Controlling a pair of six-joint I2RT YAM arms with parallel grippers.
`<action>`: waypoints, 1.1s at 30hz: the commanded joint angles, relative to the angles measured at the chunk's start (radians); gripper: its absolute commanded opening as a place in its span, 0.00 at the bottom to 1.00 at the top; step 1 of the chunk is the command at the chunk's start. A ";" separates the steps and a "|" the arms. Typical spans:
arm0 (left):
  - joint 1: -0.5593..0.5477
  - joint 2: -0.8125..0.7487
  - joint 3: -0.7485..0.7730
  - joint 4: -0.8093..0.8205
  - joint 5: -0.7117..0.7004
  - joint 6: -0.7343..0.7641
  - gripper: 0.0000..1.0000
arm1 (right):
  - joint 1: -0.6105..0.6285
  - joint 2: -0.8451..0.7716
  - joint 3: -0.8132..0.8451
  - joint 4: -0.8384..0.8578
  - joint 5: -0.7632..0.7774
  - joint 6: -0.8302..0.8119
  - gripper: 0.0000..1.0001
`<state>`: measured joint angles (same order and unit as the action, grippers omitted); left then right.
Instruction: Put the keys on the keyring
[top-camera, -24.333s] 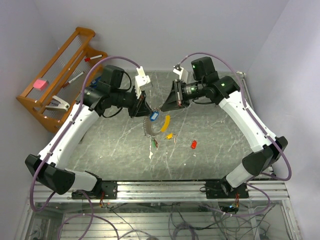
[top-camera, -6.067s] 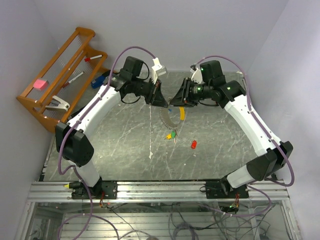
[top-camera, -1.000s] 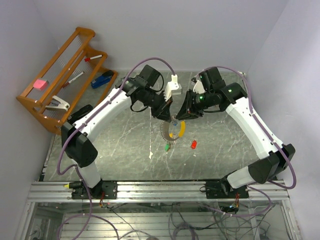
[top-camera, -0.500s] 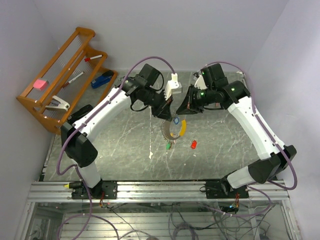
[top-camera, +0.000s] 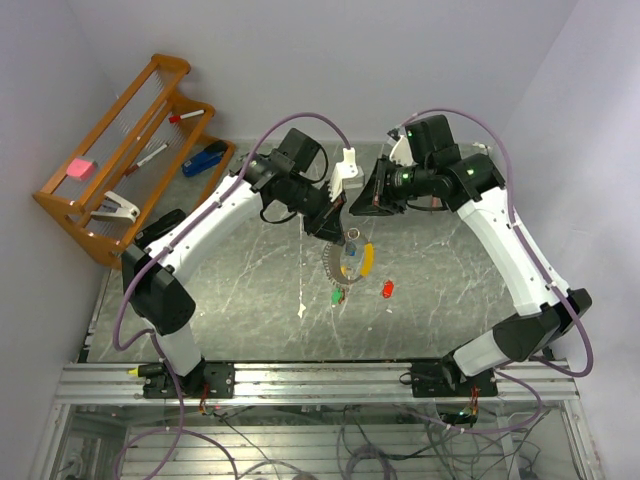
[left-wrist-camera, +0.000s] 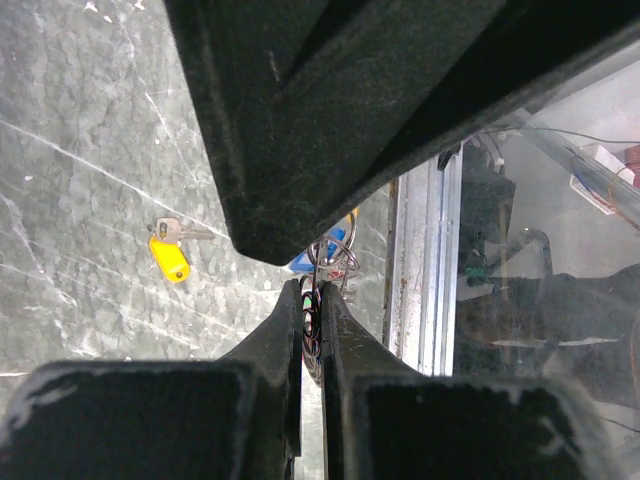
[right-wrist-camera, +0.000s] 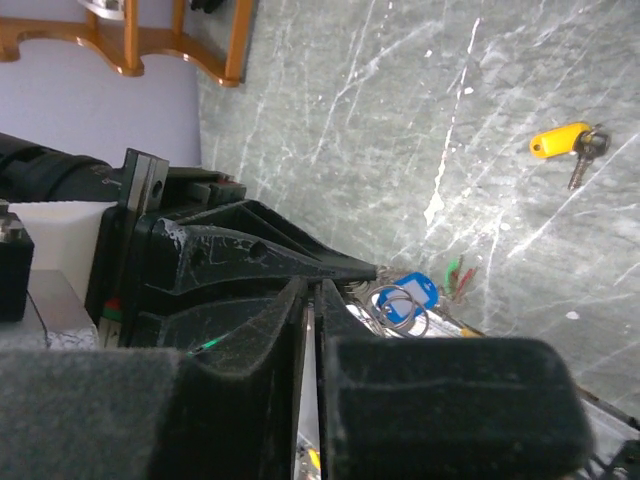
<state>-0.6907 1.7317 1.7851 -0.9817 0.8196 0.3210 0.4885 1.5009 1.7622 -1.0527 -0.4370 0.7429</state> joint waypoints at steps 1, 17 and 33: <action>0.006 -0.013 0.010 0.002 0.065 -0.011 0.07 | -0.001 0.006 0.046 -0.072 0.011 -0.059 0.11; 0.079 0.000 0.004 0.091 0.067 -0.134 0.07 | 0.043 -0.046 -0.062 -0.045 0.013 0.029 0.16; 0.080 -0.004 0.012 0.094 0.092 -0.146 0.07 | 0.051 -0.037 -0.062 0.017 0.130 0.044 0.27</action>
<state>-0.6079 1.7321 1.7828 -0.9226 0.8635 0.1936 0.5343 1.4742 1.6978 -1.0821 -0.3645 0.7719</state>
